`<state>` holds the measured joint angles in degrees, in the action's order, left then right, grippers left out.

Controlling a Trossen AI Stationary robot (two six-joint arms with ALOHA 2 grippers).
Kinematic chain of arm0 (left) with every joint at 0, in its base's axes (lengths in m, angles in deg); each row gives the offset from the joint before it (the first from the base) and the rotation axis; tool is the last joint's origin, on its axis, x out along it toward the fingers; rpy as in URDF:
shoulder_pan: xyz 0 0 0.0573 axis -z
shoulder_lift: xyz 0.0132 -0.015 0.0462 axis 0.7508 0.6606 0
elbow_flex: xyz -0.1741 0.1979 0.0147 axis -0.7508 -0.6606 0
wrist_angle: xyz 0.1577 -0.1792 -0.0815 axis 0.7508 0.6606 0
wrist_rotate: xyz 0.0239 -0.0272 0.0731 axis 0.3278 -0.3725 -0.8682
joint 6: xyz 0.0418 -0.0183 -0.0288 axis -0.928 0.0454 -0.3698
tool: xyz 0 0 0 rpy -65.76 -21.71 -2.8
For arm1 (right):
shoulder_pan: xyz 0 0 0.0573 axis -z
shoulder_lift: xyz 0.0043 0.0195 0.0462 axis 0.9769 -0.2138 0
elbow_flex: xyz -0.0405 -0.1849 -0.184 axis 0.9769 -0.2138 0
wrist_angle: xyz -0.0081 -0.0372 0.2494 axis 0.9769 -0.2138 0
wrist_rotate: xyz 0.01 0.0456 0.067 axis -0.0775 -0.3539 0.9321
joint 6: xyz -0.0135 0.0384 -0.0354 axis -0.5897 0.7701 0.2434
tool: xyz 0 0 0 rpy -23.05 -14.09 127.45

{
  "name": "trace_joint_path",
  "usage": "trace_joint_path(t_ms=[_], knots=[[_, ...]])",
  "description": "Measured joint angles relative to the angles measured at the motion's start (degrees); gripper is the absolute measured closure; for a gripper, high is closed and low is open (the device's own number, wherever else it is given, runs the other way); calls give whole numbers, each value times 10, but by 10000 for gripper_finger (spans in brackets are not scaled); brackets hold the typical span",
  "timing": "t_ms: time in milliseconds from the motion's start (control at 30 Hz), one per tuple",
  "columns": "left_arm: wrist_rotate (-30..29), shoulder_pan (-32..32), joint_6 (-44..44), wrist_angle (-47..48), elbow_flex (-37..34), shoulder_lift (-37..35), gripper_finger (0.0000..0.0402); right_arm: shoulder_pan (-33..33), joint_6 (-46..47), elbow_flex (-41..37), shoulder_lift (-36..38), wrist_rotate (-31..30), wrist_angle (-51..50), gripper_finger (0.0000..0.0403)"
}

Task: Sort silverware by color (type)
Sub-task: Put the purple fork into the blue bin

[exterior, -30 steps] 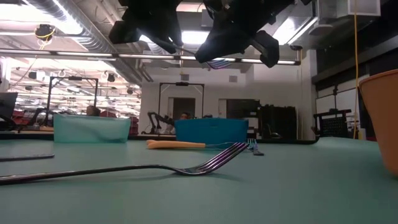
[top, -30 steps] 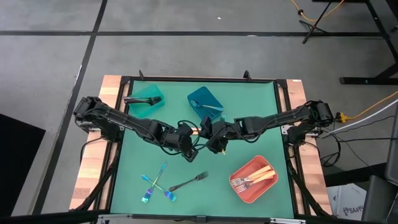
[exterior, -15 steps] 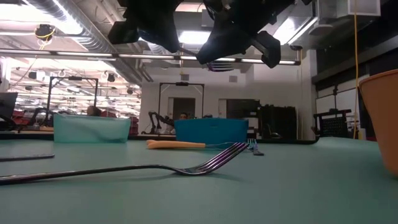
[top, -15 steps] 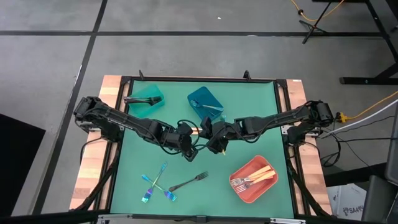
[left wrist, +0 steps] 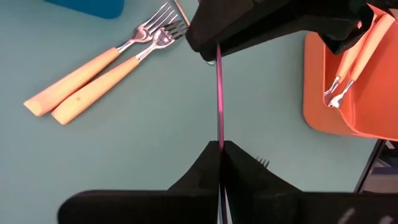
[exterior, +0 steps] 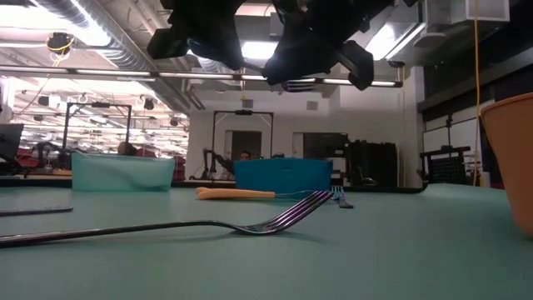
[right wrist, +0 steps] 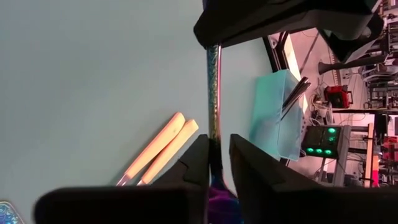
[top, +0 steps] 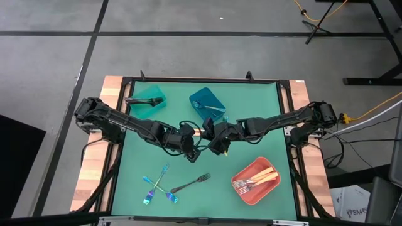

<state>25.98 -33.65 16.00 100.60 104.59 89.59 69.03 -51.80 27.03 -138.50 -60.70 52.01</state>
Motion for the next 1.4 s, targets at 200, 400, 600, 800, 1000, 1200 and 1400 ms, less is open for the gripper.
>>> trace_joint_path(t_ms=[200, 400, 600, 800, 1000, 1200, 1400], knots=[[-5, 0, 0, 0, 0, 0, 401, 0, 5, 0, 0, 0, 1, 312], [-26, 0, 0, 1, 0, 0, 401, 0, 34, 0, 1, 0, -2, 313], [-44, 0, 0, 3, 0, 0, 401, 0, 49, 0, 1, 0, -2, 313], [-45, -9, 0, 3, 0, 0, 401, 0, 51, 0, 23, 0, -5, 313], [-46, -31, -9, 3, 0, 0, 401, 0, 93, 0, 77, -11, -27, 313], [-80, -50, -37, -27, 0, 0, 401, 0, 153, 0, 157, -30, -141, 313], [-132, -61, -45, -57, -4, 0, 401, 0, 238, 0, 256, -31, -262, 313]])
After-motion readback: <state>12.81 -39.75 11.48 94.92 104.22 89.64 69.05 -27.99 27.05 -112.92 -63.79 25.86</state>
